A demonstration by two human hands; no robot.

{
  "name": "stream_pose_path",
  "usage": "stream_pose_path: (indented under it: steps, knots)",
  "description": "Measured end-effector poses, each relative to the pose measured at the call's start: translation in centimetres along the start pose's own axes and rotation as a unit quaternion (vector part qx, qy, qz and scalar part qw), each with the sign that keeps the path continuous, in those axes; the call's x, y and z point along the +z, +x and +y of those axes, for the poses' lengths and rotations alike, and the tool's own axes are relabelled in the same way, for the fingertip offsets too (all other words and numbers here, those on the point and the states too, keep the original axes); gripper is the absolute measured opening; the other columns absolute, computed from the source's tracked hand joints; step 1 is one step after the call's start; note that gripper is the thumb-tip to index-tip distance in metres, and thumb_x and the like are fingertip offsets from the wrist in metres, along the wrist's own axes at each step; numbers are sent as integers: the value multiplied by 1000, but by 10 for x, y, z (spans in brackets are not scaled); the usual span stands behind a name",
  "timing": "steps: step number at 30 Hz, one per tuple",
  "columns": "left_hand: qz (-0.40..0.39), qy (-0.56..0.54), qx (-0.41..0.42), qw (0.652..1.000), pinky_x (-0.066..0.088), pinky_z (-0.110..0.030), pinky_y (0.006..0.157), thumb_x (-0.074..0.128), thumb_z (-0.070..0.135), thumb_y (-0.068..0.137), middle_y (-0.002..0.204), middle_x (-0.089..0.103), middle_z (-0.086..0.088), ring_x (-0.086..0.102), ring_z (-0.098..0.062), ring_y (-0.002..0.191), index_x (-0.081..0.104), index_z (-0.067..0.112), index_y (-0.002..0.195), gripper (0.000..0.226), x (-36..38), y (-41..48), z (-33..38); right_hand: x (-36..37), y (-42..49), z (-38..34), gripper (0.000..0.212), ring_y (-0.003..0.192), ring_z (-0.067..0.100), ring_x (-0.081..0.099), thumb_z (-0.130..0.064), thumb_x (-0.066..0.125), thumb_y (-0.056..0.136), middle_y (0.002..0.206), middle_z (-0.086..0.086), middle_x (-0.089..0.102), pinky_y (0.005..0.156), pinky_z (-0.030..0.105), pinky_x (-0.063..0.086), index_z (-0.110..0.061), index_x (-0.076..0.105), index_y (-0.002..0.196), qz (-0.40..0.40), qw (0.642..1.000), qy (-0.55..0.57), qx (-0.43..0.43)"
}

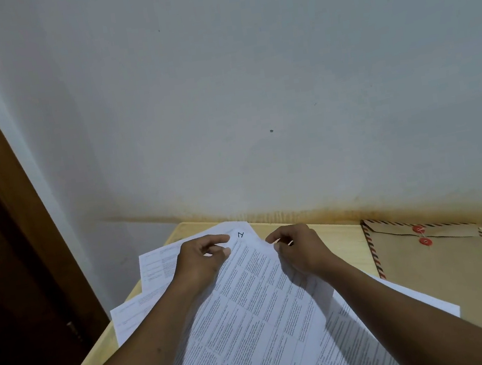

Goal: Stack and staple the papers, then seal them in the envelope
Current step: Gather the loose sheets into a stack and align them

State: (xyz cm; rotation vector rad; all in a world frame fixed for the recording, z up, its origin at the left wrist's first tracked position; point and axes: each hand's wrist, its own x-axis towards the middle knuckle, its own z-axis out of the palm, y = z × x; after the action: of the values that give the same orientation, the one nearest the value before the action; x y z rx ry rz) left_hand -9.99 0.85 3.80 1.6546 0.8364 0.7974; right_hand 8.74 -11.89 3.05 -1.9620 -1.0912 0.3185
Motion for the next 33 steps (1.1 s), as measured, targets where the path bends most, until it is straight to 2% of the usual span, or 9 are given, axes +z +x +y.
stream_pose_path:
  steps: [5,9,12,15,18,22,26,30,33]
  knots:
    - [-12,-37,-12,999,56,-21,88,80,-2,83,78,62,-5,66,-13,83,80,16,99,23,6,-2,1,-1,-3,0,14,71,10,65,-19,65,88,79,-5,72,63,16,47,-26,76,91,6,1000,23,2]
    - [-16,-30,-3,999,49,-1,71,77,-1,87,83,61,-10,65,-7,80,79,10,105,22,9,-6,7,3,-1,0,8,70,14,63,-20,68,88,80,0,74,69,25,48,-21,76,86,40,998,43,1]
    - [-1,-17,-8,1000,53,-27,95,80,6,86,72,61,1,67,-11,84,82,21,95,19,11,-4,5,4,0,0,13,71,6,61,-17,65,92,81,-2,74,69,22,47,-16,77,88,47,998,51,-1]
    - [15,-14,-11,1000,51,-36,96,81,8,85,65,58,8,64,-11,79,83,25,88,17,14,-2,5,4,0,-1,18,76,3,64,-15,60,94,82,-7,75,67,20,45,-15,78,89,45,998,52,-6]
    - [32,3,12,999,50,-30,89,82,13,84,65,60,11,64,-10,78,82,29,87,16,16,0,4,6,0,-2,21,79,4,65,-17,56,96,82,-12,73,70,24,47,-19,77,91,49,998,46,-9]
    - [41,13,23,999,47,-26,86,81,15,85,71,63,7,65,-9,81,81,30,90,16,18,0,4,7,0,-3,13,64,5,55,-24,60,94,70,-10,65,67,28,45,-24,73,93,61,998,29,-16]
    - [50,22,27,998,46,-22,83,79,16,88,84,72,-1,67,-6,88,80,31,91,15,21,-1,6,10,0,-3,19,78,14,61,-19,54,95,78,-11,67,72,33,48,-25,72,93,73,997,-9,-11]
    - [63,32,39,997,41,-8,76,74,13,92,94,71,20,62,8,93,79,27,95,14,27,-3,9,15,-2,-7,30,83,22,61,-10,42,92,82,-8,64,67,33,44,-28,66,98,76,995,-60,23]
    - [51,62,51,995,39,-7,75,70,14,95,91,71,18,60,12,92,78,27,101,17,29,-4,9,18,-3,-9,31,83,24,61,-7,43,84,86,-8,65,66,33,45,-29,62,94,95,992,-71,41]
